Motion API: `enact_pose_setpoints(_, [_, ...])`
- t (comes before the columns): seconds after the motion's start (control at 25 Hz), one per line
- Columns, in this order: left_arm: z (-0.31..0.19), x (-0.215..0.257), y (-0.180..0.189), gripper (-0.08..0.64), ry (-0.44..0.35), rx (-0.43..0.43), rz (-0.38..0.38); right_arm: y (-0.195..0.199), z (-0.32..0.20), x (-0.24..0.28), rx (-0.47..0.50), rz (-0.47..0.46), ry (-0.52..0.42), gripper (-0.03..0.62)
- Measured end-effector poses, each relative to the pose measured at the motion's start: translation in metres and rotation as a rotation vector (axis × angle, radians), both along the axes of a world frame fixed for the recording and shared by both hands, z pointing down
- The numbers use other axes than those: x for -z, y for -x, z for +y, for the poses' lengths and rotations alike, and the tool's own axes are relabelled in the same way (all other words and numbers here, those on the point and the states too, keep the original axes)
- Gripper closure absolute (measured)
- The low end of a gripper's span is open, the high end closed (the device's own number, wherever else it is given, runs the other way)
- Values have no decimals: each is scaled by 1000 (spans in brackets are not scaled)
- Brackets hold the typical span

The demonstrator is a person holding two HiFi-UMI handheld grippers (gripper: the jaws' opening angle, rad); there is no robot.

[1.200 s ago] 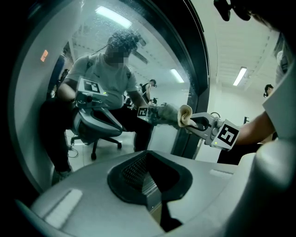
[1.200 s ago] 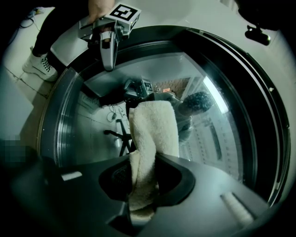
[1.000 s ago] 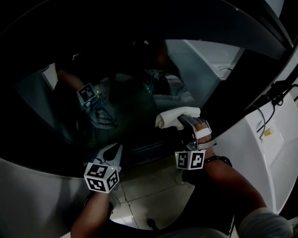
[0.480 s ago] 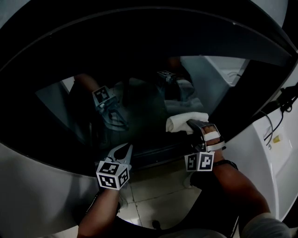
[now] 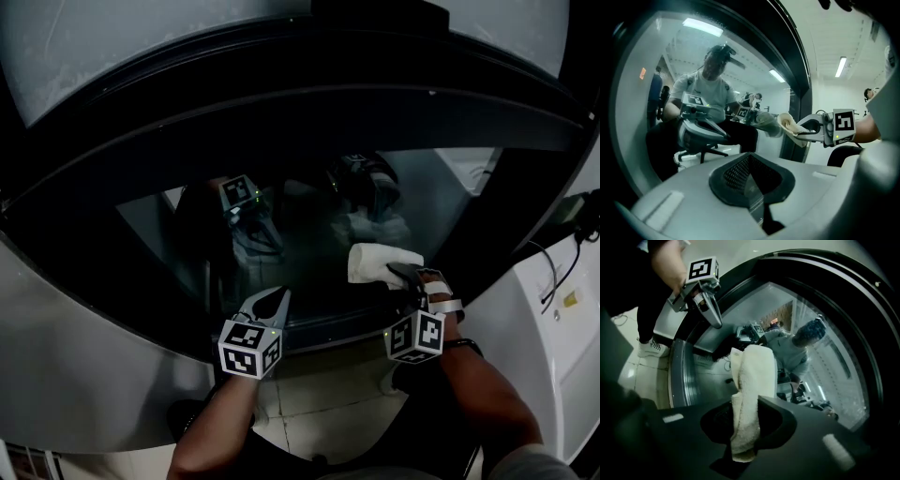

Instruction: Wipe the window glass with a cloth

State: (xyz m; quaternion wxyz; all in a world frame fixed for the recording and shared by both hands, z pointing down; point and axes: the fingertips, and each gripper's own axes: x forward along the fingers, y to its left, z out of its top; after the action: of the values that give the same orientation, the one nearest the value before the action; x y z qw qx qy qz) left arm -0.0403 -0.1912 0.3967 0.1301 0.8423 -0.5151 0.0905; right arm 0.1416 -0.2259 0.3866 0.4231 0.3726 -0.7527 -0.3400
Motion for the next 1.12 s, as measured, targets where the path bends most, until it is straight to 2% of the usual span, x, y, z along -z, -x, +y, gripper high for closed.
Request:
enact_pose_setpoints(0.12, [5,15,-1,543,2,19,14,-3,12,14,-10,-109,91,518])
enact_pose_setpoints(0.36, [27,56,-2,545,-15,36,19,-4,49,53,-25,-420,280,517])
enact_pose_setpoints(0.52, [51,87,-5,545,-36,44,24,2,77,81,16,-591,371,517])
enact_pose_setpoints(0.68, [80,120,-6,543,-75,60,86,8,109,114,93,-829,491,517])
enact_pose_setpoints(0.76, [96,135,-2,543,-98,71,119,10,124,135,134,-916,520,517])
enact_pose_setpoints(0.96, [129,156,19,543,-136,133,162,-3,148,159,140,-983,524,517])
enact_pose_setpoints(1.12, [142,157,36,543,-144,180,153,-18,159,163,122,-1016,519,517])
